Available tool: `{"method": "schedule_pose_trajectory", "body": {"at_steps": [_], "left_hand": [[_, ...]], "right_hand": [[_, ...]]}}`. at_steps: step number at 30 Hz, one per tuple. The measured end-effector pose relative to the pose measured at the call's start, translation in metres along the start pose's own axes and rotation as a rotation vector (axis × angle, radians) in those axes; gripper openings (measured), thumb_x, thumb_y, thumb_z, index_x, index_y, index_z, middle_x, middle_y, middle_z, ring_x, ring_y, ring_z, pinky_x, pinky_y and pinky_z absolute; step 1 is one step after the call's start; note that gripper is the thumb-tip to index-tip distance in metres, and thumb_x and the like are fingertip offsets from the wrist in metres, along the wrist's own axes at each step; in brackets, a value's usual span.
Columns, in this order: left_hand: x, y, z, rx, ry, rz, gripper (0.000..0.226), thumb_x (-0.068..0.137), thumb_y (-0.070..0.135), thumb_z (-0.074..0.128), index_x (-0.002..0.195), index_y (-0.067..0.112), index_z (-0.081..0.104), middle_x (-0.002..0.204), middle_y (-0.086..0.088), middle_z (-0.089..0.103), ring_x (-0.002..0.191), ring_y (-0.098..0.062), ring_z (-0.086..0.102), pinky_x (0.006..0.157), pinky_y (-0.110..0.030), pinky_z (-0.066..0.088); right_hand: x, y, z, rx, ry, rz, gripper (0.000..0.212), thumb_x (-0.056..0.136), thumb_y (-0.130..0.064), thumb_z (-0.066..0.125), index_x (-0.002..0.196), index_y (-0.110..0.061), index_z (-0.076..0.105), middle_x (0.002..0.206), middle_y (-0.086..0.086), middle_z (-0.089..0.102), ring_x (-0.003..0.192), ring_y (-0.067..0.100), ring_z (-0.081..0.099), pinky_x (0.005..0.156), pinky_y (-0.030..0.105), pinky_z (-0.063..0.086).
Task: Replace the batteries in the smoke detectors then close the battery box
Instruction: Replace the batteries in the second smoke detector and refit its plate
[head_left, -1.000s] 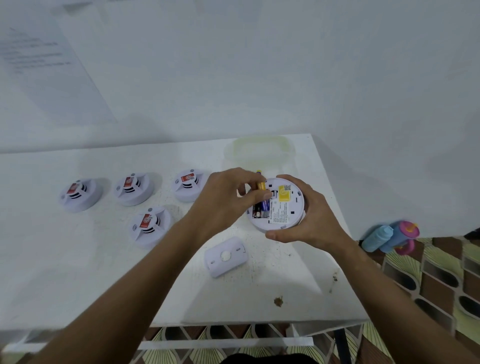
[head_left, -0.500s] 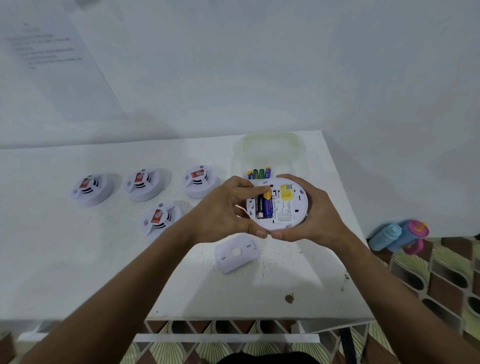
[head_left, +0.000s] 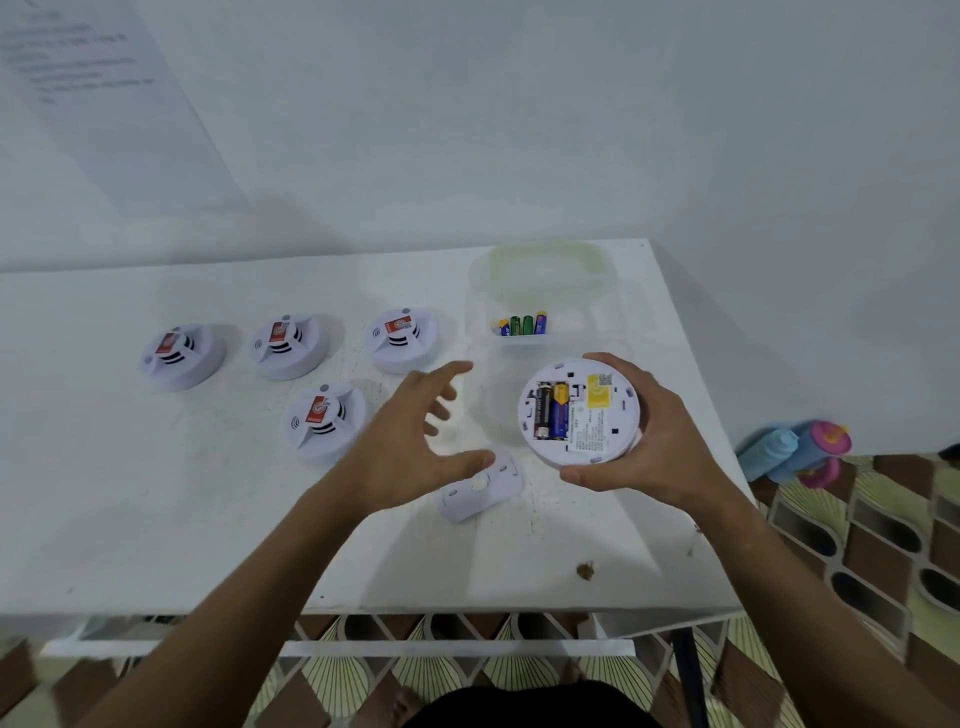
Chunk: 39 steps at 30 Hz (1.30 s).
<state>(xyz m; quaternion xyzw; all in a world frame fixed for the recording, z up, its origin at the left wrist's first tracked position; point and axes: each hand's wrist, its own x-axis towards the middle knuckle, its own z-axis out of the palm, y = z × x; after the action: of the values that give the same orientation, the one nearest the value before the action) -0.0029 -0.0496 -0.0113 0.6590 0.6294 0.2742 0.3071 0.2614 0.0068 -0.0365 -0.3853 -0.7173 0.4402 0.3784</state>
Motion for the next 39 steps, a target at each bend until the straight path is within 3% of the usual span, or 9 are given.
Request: {"method": "schedule_pose_trajectory", "body": {"at_steps": [4, 9, 13, 18, 21, 25, 29, 34, 39], "left_hand": [[-0.015, -0.029, 0.023, 0.3, -0.095, -0.095, 0.088, 0.068, 0.058, 0.076, 0.142, 0.032, 0.037, 0.128, 0.006, 0.038, 0.12, -0.014, 0.037, 0.104, -0.037, 0.038], [-0.02, -0.041, 0.034, 0.423, -0.118, -0.101, 0.087, 0.063, 0.07, 0.071, 0.135, 0.029, 0.047, 0.121, 0.005, 0.038, 0.114, -0.015, 0.034, 0.094, -0.032, 0.031], [-0.021, -0.042, 0.031, 0.339, -0.121, -0.056, 0.062, 0.062, 0.063, 0.068, 0.114, 0.029, 0.064, 0.109, 0.006, 0.043, 0.105, -0.014, 0.038, 0.09, -0.032, 0.036], [-0.024, -0.052, 0.029, 0.331, -0.123, -0.01, 0.056, 0.053, 0.063, 0.063, 0.091, 0.022, 0.064, 0.094, 0.008, 0.047, 0.092, -0.011, 0.043, 0.081, -0.031, 0.045], [-0.031, -0.054, 0.019, 0.295, -0.08, -0.018, 0.061, 0.049, 0.061, 0.062, 0.093, 0.018, 0.061, 0.091, 0.009, 0.046, 0.086, -0.009, 0.045, 0.071, -0.021, 0.039], [-0.042, -0.05, -0.016, 0.226, 0.099, -0.033, 0.07, 0.05, 0.06, 0.065, 0.105, 0.017, 0.061, 0.101, 0.007, 0.048, 0.088, -0.009, 0.05, 0.075, -0.02, 0.043], [-0.053, -0.032, -0.056, 0.143, 0.288, 0.056, 0.055, 0.051, 0.056, 0.068, 0.097, 0.026, 0.06, 0.096, 0.009, 0.051, 0.086, 0.002, 0.052, 0.069, -0.006, 0.039], [-0.066, -0.019, -0.075, 0.068, 0.184, 0.218, 0.056, 0.055, 0.05, 0.076, 0.104, 0.026, 0.064, 0.099, 0.009, 0.054, 0.094, -0.001, 0.054, 0.075, -0.005, 0.038], [-0.071, -0.029, -0.088, 0.005, 0.126, 0.212, 0.057, 0.055, 0.052, 0.078, 0.107, 0.039, 0.061, 0.107, 0.014, 0.049, 0.102, -0.001, 0.053, 0.081, -0.005, 0.038]], "right_hand": [[-0.021, 0.002, -0.003, -0.028, -0.019, -0.009, 0.096, 0.044, -0.046, 0.091, 0.131, -0.044, 0.05, 0.125, -0.013, 0.063, 0.117, 0.019, 0.058, 0.098, 0.041, 0.052], [-0.037, 0.006, 0.001, -0.048, -0.023, 0.035, 0.101, 0.043, -0.047, 0.091, 0.134, -0.038, 0.049, 0.127, -0.004, 0.062, 0.118, 0.017, 0.056, 0.101, 0.039, 0.051], [-0.045, 0.005, 0.008, -0.051, -0.035, 0.063, 0.1, 0.042, -0.049, 0.091, 0.133, -0.045, 0.048, 0.127, -0.005, 0.061, 0.119, 0.016, 0.057, 0.101, 0.038, 0.051], [-0.051, 0.0, 0.021, -0.034, -0.058, 0.055, 0.102, 0.044, -0.046, 0.093, 0.135, -0.046, 0.047, 0.129, -0.012, 0.06, 0.123, 0.015, 0.056, 0.103, 0.029, 0.05], [-0.048, -0.003, 0.033, -0.018, -0.079, 0.059, 0.11, 0.044, -0.045, 0.094, 0.142, -0.036, 0.044, 0.134, -0.005, 0.057, 0.126, 0.013, 0.055, 0.105, 0.029, 0.048], [-0.038, -0.01, 0.051, 0.023, -0.096, 0.056, 0.109, 0.045, -0.04, 0.094, 0.142, -0.03, 0.045, 0.136, -0.004, 0.058, 0.126, 0.012, 0.055, 0.102, 0.027, 0.05], [-0.022, -0.022, 0.073, 0.058, -0.098, 0.037, 0.106, 0.045, -0.035, 0.094, 0.139, -0.025, 0.047, 0.131, -0.011, 0.062, 0.125, 0.014, 0.057, 0.101, 0.029, 0.051], [0.004, -0.043, 0.109, 0.049, -0.128, -0.017, 0.11, 0.044, -0.038, 0.095, 0.142, -0.028, 0.045, 0.134, -0.001, 0.06, 0.126, 0.018, 0.057, 0.103, 0.038, 0.051], [0.021, -0.057, 0.142, 0.022, -0.163, -0.064, 0.112, 0.045, -0.042, 0.094, 0.144, -0.032, 0.043, 0.134, 0.005, 0.059, 0.125, 0.02, 0.057, 0.103, 0.045, 0.05]]}}
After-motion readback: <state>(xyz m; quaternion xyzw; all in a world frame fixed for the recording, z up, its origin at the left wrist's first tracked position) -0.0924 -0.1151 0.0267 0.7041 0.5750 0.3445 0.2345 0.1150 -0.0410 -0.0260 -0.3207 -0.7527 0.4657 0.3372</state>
